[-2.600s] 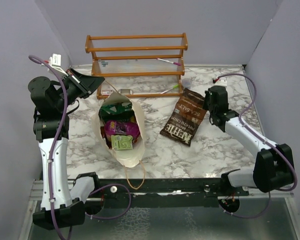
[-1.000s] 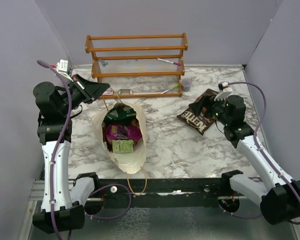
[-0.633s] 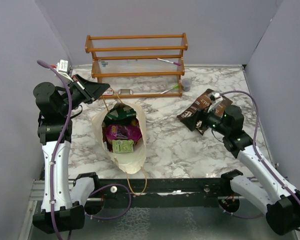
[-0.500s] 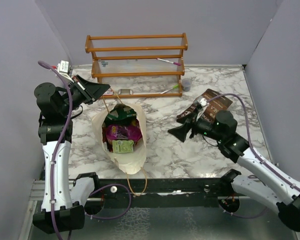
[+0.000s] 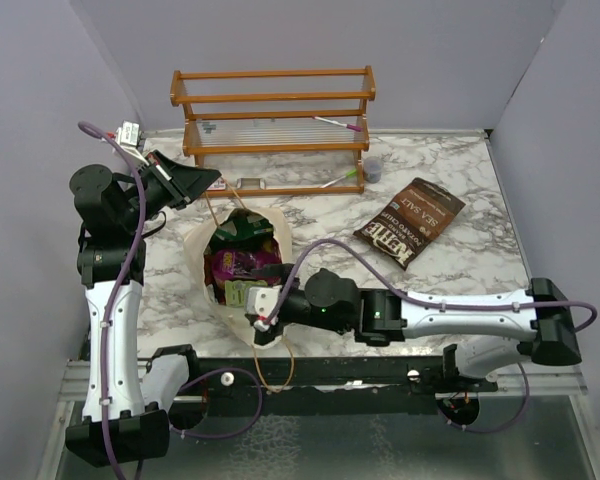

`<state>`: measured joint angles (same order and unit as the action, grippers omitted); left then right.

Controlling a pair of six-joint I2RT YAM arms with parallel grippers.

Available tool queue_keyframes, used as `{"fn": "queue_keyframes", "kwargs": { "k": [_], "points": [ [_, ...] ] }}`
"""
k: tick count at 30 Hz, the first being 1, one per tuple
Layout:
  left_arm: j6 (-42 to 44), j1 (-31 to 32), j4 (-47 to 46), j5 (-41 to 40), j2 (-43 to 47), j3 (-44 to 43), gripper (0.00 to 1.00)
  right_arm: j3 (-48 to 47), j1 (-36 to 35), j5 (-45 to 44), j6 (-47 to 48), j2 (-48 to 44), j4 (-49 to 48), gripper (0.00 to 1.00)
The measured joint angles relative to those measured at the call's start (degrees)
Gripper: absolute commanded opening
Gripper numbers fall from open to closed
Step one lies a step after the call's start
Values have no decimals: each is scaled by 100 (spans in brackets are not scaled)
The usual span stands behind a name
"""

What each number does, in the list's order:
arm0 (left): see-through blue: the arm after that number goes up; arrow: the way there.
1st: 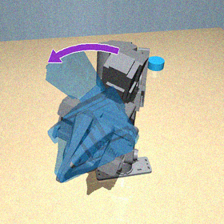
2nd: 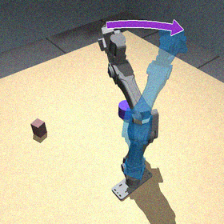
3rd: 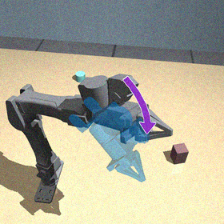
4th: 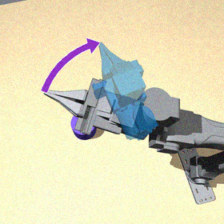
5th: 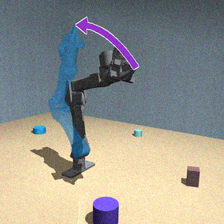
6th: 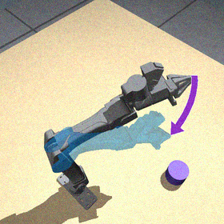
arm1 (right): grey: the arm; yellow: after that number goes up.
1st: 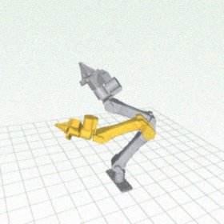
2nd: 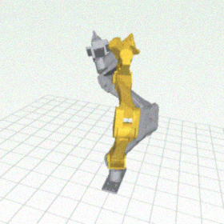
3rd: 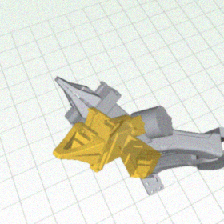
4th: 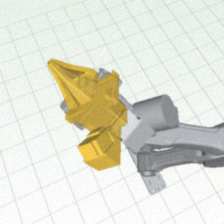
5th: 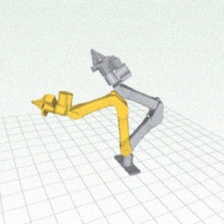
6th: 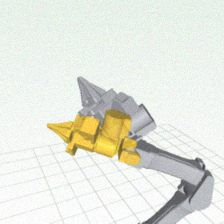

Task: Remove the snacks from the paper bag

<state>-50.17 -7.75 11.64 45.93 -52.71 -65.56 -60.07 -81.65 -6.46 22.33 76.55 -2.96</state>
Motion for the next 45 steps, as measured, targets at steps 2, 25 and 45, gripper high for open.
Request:
{"fn": "queue_keyframes", "kwargs": {
  "k": [2, 25, 45],
  "points": [
    [17, 0, 11, 7, -9, 0, 0, -81, 0, -352, 699, 310, -68, 90],
    [33, 0, 57, 39, -11, -138, 0, -1108, 1102, -898, 4321, 2614, -1172, 57],
    [13, 0, 94, 31, -11, -251, 0, -1639, 1539, -769, 4138, 3285, -1388, 1]
  ]
}}
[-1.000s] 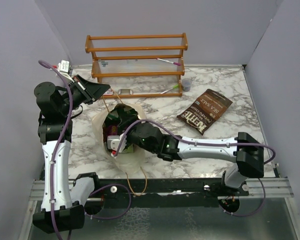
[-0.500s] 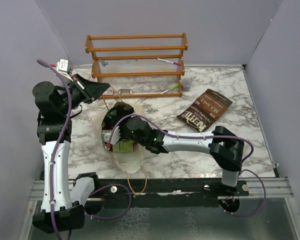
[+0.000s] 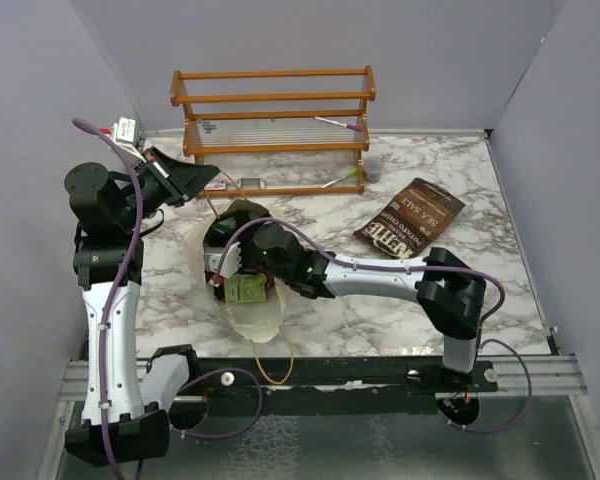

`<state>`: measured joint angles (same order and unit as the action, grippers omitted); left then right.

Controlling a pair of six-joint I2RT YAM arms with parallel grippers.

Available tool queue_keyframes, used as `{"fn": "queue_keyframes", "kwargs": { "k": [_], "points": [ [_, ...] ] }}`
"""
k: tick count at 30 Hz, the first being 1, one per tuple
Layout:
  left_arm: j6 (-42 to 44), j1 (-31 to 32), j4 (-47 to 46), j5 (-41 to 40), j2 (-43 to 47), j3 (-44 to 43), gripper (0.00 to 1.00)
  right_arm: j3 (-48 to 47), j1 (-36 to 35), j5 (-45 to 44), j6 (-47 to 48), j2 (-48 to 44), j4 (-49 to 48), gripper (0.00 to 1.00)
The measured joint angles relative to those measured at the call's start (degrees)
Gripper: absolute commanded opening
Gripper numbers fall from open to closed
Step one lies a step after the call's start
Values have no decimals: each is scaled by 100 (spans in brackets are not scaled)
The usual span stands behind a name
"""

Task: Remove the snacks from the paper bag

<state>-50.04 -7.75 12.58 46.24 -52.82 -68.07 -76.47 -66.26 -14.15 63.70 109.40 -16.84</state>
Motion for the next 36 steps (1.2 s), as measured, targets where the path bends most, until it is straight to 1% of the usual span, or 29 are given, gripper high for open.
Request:
{"fn": "queue_keyframes", "kwargs": {
  "k": [5, 18, 26, 31, 36],
  "points": [
    [-61, 0, 0, -90, 0, 0, 0, 85, -37, 323, -319, -400, 350, 1],
    [-472, 0, -85, -417, -61, -48, 0, 92, -129, 540, -763, -1021, 732, 1],
    [-649, 0, -131, -723, -81, -136, 0, -411, -131, 986, -1220, -1528, 1279, 1],
    [-702, 2, -140, -734, -70, -133, 0, -481, -129, 1390, -1698, -2079, 1508, 1],
    [-706, 11, -138, -734, -70, -133, 0, -623, -131, 1574, -2074, -2439, 1685, 1]
  ]
}}
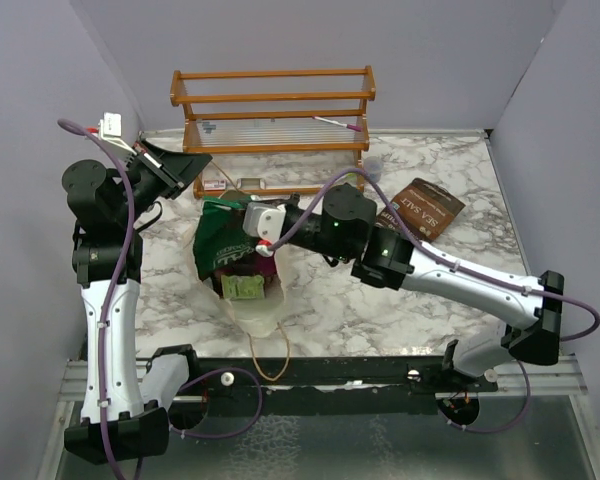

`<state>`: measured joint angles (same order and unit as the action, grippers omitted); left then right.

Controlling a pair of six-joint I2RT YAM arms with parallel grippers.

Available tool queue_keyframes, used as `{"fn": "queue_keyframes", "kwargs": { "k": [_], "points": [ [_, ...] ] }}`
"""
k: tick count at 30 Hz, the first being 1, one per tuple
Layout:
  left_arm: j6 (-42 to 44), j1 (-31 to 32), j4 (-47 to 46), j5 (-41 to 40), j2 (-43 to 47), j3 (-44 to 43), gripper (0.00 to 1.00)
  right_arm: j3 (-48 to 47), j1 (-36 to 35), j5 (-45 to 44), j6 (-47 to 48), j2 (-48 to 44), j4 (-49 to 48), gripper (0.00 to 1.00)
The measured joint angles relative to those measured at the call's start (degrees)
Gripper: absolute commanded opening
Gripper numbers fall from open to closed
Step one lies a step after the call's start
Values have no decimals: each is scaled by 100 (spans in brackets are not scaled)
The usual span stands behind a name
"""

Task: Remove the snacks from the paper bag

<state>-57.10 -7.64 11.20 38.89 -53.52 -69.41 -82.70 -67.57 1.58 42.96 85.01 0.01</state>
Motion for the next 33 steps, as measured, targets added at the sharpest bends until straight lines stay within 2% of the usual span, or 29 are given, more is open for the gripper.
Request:
{"fn": "queue_keyframes", "kwargs": {
  "k": [5, 10, 13, 17, 22, 27, 30, 33],
  "points": [
    [2, 0, -24, -2, 0, 0, 0, -358, -4, 306, -402, -337, 24, 1],
    [-2, 0, -44, 0, 2, 107, 0, -461, -26, 872, -898, -1025, -356, 1],
    [-2, 0, -35, 0, 9, 175, 0, -463, -31, 1169, -1147, -1440, -570, 1],
    [22, 0, -35, -2, 24, 177, 0, -177, -37, 1113, -1244, -2184, -785, 1],
    [138, 0, 26, -26, 57, 177, 0, 245, -59, 138, -940, -2914, -776, 2],
    [208, 0, 83, -87, 68, 177, 0, 953, -61, -2063, -144, -3248, -890, 2],
    [236, 0, 85, -92, 70, 177, 0, 1803, 66, -3445, 404, -3204, -1123, 2],
    [256, 0, 87, -94, 70, 177, 0, 2507, 431, -4039, 337, -3082, -649, 2]
  ]
}}
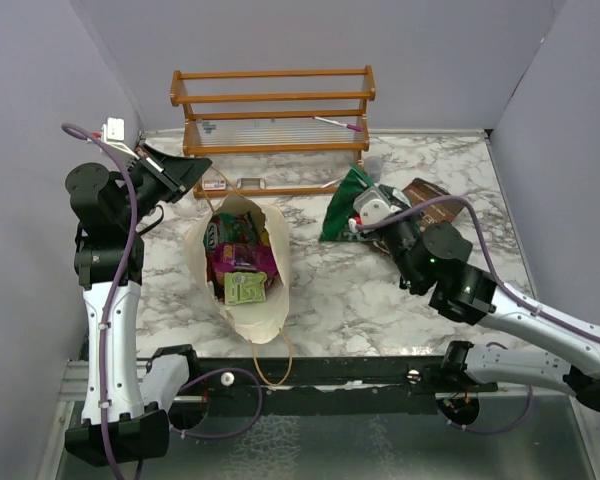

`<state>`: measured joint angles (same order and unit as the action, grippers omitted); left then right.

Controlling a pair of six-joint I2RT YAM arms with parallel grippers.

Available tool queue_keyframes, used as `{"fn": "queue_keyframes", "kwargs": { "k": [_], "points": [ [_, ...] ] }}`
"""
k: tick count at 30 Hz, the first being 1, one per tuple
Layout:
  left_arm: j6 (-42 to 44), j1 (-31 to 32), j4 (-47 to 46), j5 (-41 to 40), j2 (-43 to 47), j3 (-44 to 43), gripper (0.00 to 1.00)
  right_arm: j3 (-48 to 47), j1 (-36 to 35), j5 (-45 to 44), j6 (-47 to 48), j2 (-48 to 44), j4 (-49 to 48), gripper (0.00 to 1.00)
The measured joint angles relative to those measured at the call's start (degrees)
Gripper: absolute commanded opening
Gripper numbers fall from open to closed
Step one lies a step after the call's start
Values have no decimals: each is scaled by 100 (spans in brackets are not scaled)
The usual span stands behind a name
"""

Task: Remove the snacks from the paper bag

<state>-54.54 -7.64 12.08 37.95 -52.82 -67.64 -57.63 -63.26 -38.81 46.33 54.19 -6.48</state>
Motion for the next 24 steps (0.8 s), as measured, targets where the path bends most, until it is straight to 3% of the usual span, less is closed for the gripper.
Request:
{"fn": "queue_keyframes", "kwargs": {
  "k": [5, 24],
  "points": [
    [15, 0, 15, 0, 2, 0, 0, 560, 719, -118, -660, 0, 975, 2],
    [81, 0, 302, 2, 190, -28, 0, 625, 2470, 702, -1792, 911, 1515, 2]
  ]
}}
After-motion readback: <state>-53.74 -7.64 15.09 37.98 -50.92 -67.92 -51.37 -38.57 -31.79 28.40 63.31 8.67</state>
